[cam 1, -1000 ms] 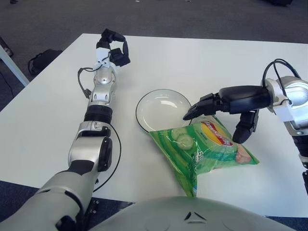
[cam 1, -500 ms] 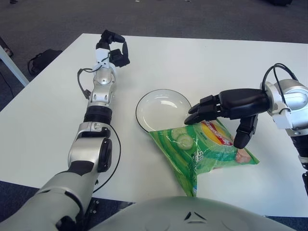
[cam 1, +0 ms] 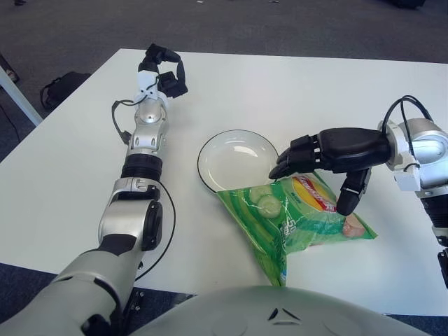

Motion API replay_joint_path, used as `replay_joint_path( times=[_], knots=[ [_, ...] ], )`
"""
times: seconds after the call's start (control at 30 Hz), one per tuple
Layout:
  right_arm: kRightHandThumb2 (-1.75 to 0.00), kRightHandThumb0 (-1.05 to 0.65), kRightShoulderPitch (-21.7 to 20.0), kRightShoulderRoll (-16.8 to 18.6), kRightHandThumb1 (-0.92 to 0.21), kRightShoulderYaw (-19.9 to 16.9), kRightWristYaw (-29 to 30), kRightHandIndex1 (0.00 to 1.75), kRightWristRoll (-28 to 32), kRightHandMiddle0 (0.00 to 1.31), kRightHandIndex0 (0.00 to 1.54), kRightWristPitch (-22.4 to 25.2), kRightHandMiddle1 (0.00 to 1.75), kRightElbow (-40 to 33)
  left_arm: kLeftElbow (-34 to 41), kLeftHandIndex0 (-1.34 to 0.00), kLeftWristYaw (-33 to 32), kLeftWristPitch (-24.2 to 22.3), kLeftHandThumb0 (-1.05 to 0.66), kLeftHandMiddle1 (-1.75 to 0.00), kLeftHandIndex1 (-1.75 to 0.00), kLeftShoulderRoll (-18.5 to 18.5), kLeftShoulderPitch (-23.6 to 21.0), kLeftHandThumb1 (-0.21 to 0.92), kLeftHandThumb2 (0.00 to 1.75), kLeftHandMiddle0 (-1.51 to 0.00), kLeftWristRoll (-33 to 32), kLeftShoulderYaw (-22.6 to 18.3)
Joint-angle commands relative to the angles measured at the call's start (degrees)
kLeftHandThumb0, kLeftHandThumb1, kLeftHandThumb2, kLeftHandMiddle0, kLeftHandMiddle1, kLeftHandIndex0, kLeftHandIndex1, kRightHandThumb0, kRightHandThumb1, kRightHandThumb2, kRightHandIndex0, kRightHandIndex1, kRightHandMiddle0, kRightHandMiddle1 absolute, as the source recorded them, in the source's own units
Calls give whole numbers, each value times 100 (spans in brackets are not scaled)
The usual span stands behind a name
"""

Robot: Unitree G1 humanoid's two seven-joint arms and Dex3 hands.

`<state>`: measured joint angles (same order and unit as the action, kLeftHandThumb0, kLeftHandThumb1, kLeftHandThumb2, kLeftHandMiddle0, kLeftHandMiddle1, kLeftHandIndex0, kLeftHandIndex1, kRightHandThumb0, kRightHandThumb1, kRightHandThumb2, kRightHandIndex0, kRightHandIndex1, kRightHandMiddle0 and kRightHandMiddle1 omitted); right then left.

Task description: Put the snack into the plate.

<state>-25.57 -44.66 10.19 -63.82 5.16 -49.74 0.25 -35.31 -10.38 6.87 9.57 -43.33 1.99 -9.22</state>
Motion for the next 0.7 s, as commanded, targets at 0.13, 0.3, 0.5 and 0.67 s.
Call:
replay_joint_path(
  times=[0.13, 0.3, 0.5, 0.67],
  knots=[
    [-92, -47, 240, -89, -45, -187, 596, 163, -763, 7, 16, 405, 142, -302, 117, -46, -58, -87, -42, -175, -175, 71, 66, 51, 108, -113, -28, -63],
    [-80, -41, 339, -86, -59, -299, 967, 173, -1231, 44, 15, 529, 152, -549, 186, -46, -8, -47, -42, -175, -175, 79, 108, 52, 106, -114, -57, -92],
    [-92, -33, 375, -122, -53, -280, 1174, 174, -1470, 55, 25, 949, 153, -848, 264, -45, 32, -28, -42, -175, -175, 108, 163, 53, 105, -112, -83, -111],
    [-114, -6, 438, -172, -38, -276, 1244, 175, -1419, 65, 44, 1140, 144, -932, 360, -43, -46, -2, -41, -175, -175, 138, 236, 55, 102, -107, -31, -120]
  ],
)
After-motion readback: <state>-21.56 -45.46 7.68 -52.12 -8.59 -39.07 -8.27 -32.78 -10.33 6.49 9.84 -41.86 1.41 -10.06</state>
